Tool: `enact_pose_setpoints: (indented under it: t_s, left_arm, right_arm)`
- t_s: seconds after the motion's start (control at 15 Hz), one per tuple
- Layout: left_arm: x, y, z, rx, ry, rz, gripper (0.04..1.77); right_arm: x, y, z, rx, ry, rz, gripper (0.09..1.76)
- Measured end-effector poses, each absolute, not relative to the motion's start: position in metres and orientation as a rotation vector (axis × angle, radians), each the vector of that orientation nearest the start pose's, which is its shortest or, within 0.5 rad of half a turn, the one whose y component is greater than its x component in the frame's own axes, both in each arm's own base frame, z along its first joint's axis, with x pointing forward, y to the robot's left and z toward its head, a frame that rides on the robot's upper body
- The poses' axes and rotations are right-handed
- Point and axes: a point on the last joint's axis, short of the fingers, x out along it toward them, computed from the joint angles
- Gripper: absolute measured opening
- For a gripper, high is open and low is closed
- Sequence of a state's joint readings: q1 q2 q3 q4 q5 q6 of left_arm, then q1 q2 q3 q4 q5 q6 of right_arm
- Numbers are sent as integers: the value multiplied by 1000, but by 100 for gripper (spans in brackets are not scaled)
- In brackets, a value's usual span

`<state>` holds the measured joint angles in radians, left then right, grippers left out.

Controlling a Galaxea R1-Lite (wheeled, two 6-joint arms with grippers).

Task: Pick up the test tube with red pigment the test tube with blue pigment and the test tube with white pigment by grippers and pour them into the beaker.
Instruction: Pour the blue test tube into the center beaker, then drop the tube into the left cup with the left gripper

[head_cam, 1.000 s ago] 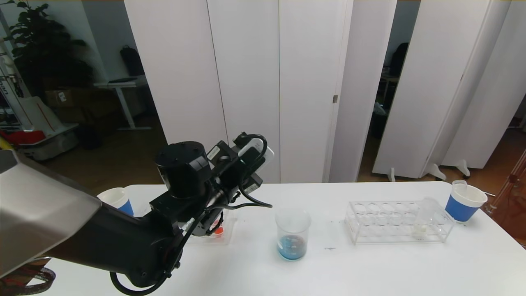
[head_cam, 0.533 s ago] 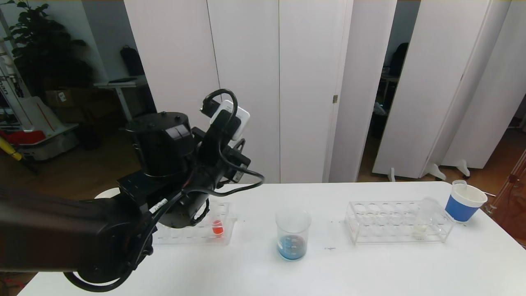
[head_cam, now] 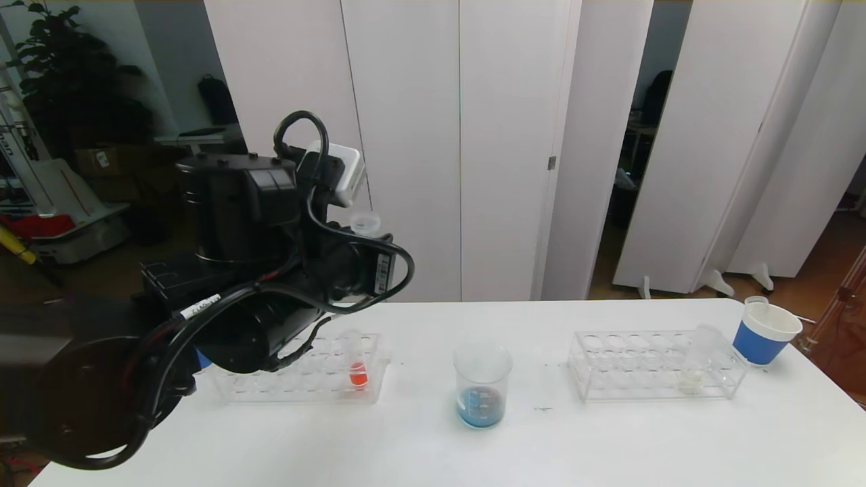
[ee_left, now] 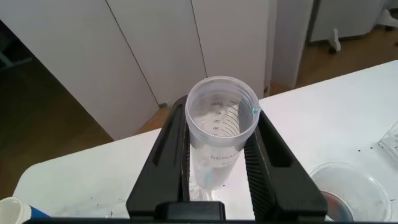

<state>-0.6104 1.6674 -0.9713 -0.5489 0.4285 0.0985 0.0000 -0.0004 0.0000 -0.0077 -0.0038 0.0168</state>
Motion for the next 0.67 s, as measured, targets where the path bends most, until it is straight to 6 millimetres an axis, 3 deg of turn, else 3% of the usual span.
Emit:
enact_pose_setpoints:
  t_s: [0.2,0.4,0.67]
  left_arm:
    - [258,-165,234,132,119,-124,59]
    - [260,-156,231,140,122,48,59]
    - [271,-125,232,129,110,229,59]
  right_arm:
    - [-23,0,76,17,-8,-4,175]
    - [-23,0,76,17,-9,-4,175]
    - [-23,0,76,17,-8,-4,175]
